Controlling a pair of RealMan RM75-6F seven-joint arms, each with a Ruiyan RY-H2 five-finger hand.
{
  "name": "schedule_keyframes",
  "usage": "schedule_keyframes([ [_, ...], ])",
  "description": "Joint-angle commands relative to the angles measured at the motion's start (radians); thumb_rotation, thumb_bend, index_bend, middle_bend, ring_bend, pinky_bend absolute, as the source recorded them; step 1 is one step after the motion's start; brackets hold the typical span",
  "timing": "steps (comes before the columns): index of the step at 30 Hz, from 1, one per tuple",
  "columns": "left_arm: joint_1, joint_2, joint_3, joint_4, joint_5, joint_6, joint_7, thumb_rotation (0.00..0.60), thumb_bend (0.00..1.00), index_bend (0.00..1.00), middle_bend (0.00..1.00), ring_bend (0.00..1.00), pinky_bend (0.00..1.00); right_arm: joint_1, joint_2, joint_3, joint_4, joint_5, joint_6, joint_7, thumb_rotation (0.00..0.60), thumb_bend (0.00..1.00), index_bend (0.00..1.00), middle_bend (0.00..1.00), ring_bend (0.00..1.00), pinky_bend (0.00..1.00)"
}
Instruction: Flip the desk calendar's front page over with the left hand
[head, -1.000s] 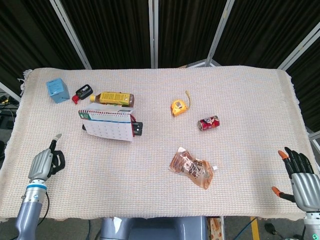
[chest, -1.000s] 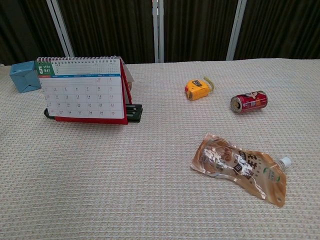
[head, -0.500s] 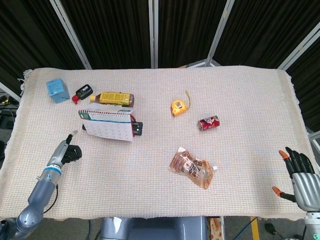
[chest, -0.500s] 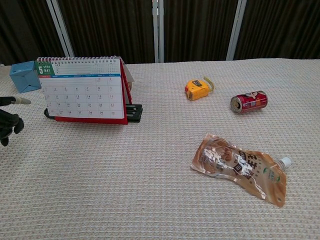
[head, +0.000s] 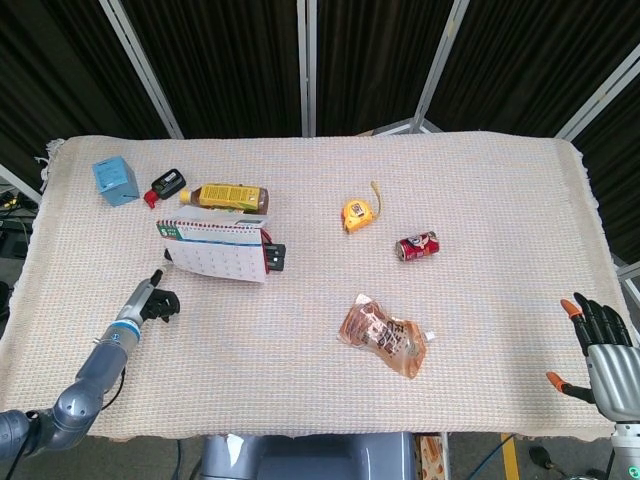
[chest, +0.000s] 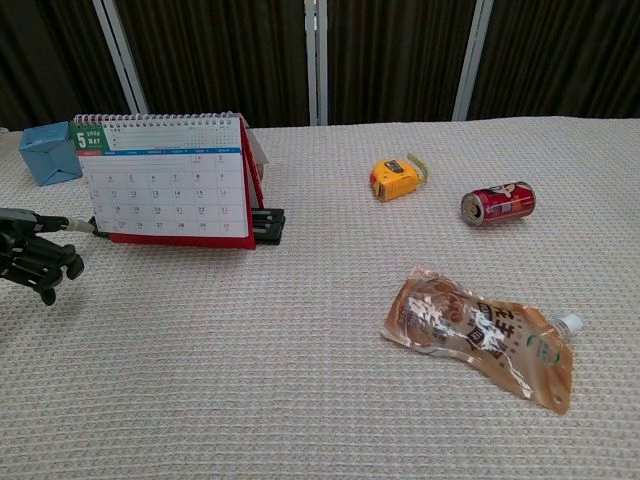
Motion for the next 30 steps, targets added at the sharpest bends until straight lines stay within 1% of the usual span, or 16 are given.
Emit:
schedule_keyframes([
  [1, -0.013, -0.008, 0.005, 0.009, -0.009, -0.009, -0.005, 0.600, 0.78, 0.00, 0.66, 0.70, 0.56, 0.000, 0.000, 0.000, 0.001, 0.002, -0.001, 0.001, 0.600, 0.02, 0.00, 0.00, 0.00, 0.00],
  [10, -0.035, -0.019, 0.012, -0.006, 0.026, -0.005, -0.016, 0.600, 0.78, 0.00, 0.66, 0.70, 0.56, 0.001, 0.001, 0.003, 0.002, 0.007, -0.003, 0.006, 0.600, 0.02, 0.00, 0.00, 0.00, 0.00],
  [17, -0.036, 0.004, 0.003, -0.094, 0.096, 0.040, -0.023, 0.600, 0.78, 0.00, 0.66, 0.70, 0.56, 0.001, 0.001, 0.002, 0.002, 0.005, -0.003, 0.005, 0.600, 0.02, 0.00, 0.00, 0.00, 0.00],
  [21, -0.026, 0.026, -0.008, -0.163, 0.158, 0.086, -0.030, 0.600, 0.78, 0.00, 0.66, 0.70, 0.56, 0.000, 0.002, 0.000, 0.000, 0.002, -0.001, 0.002, 0.600, 0.02, 0.00, 0.00, 0.00, 0.00],
  [24, -0.012, 0.037, -0.013, -0.215, 0.231, 0.144, -0.028, 0.600, 0.78, 0.04, 0.62, 0.67, 0.54, 0.000, 0.002, 0.000, -0.001, 0.000, 0.001, 0.000, 0.600, 0.02, 0.00, 0.00, 0.00, 0.00],
  [26, 0.001, 0.043, -0.012, -0.248, 0.304, 0.193, -0.020, 0.600, 0.78, 0.07, 0.57, 0.63, 0.51, -0.001, 0.001, -0.001, -0.002, -0.001, 0.002, -0.001, 0.600, 0.02, 0.00, 0.00, 0.00, 0.00],
  [28, 0.012, 0.046, -0.007, -0.270, 0.370, 0.238, -0.009, 0.600, 0.78, 0.08, 0.50, 0.55, 0.47, -0.001, 0.001, -0.001, -0.002, -0.001, 0.002, -0.002, 0.600, 0.02, 0.00, 0.00, 0.00, 0.00],
  [30, 0.020, 0.048, -0.001, -0.282, 0.435, 0.284, 0.013, 0.600, 0.77, 0.10, 0.45, 0.50, 0.45, -0.001, 0.001, -0.001, -0.002, -0.002, 0.003, -0.003, 0.600, 0.02, 0.00, 0.00, 0.00, 0.00],
])
